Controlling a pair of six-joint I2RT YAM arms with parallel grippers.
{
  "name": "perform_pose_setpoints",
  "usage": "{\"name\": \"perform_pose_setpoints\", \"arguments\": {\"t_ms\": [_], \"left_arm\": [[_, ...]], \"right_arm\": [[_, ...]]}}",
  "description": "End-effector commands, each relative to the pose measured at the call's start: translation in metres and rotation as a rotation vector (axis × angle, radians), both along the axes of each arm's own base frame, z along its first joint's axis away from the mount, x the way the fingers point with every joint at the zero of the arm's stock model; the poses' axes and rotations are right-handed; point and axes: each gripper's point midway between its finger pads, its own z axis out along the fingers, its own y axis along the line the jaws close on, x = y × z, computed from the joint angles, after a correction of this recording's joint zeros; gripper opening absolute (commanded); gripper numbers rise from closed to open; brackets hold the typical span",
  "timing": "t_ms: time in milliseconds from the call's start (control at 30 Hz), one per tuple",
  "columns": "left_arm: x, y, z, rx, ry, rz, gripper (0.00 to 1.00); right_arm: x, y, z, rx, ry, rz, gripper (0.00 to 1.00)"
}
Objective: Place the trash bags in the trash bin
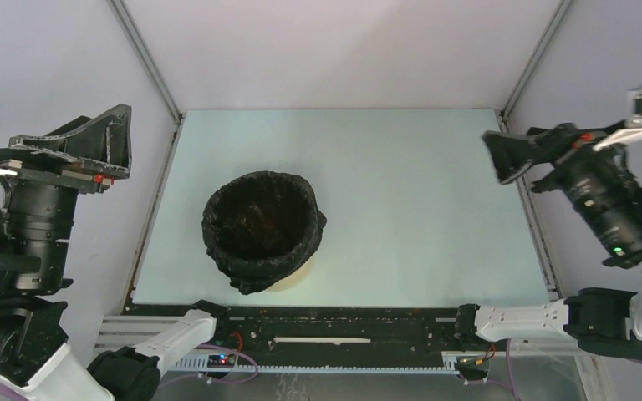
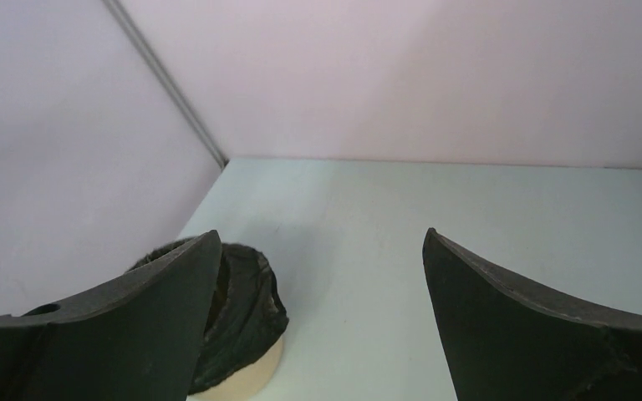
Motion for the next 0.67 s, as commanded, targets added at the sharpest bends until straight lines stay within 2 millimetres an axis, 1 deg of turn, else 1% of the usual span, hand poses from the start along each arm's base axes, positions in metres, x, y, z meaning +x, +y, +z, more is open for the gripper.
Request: {"name": "perform_pose_setpoints", "arguments": {"t_ms": [0, 100, 167, 433, 567, 633], "left_arm": [[0.012, 0.002, -0.005, 0.019, 0.022, 0.034, 1.00], [0.014, -0.005, -0.011, 0.045, 0.037, -0.002, 1.00], [0.015, -0.003, -0.017, 0.055, 0.055, 0.012, 1.00], [0.005, 0.005, -0.023, 0.072, 0.061, 0.041, 1.00], [0.006, 0.003, -0.024, 0.072, 0.068, 0.033, 1.00], [0.008, 0.002, -0.024, 0.070, 0.069, 0.031, 1.00]], "right_arm": [[0.003, -0.024, 0.008, 0.099, -0.004, -0.096, 1.00], [0.003, -0.028, 0.005, 0.072, -0.016, -0.109, 1.00], [0.004, -0.033, 0.003, 0.049, -0.017, -0.130, 1.00], [0.004, -0.044, 0.002, 0.071, -0.008, -0.166, 1.00], [0.007, -0.043, 0.000, 0.059, -0.008, -0.188, 1.00], [0.006, -0.040, 0.004, 0.052, -0.010, -0.169, 1.00]]}}
